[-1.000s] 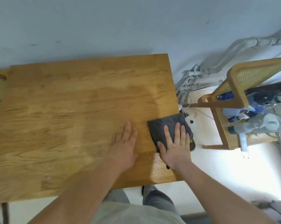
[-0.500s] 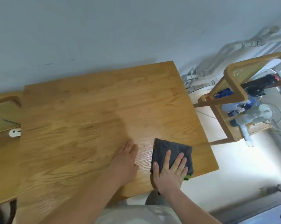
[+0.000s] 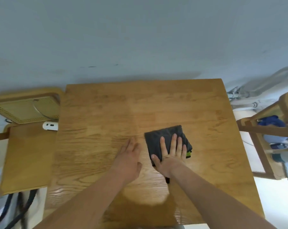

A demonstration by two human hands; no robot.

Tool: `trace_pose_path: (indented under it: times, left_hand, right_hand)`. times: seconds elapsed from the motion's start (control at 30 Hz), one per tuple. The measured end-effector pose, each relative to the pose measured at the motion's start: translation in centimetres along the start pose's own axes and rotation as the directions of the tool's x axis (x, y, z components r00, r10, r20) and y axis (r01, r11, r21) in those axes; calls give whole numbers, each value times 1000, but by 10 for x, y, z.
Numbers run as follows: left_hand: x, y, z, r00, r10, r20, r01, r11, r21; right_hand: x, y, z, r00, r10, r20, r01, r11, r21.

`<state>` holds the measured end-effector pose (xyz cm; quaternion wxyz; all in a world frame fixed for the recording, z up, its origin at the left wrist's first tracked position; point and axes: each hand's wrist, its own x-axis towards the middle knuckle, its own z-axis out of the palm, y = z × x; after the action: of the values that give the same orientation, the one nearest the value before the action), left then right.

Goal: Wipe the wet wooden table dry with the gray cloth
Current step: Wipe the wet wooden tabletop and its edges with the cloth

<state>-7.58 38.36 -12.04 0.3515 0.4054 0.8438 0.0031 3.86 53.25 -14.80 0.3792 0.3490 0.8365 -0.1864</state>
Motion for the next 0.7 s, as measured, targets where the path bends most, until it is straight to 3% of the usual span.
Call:
trace_pose_path:
  times: [0.23,0.4,0.57,0.7]
  left_hand:
    - [10,-19,-16,988,-60,-143,44,993,-110]
    - [-12,-46,-21,981,-114,-160,97,989,-113]
    - [-39,-79,-18,971,-147,-186,118,980,-160]
    - [-62,-104,-15,970,-162,-178,132,976,-172]
  right_hand:
    - [68,-41,-79,1000,19,-3,-19,1000,-2]
    - [101,-70,-116,996,12,-87,-8,999,46]
    - [107,-97,-104,963,-7,-268,18,999,38]
    - [76,-112,-58,939,-139,-316,133,990,-41]
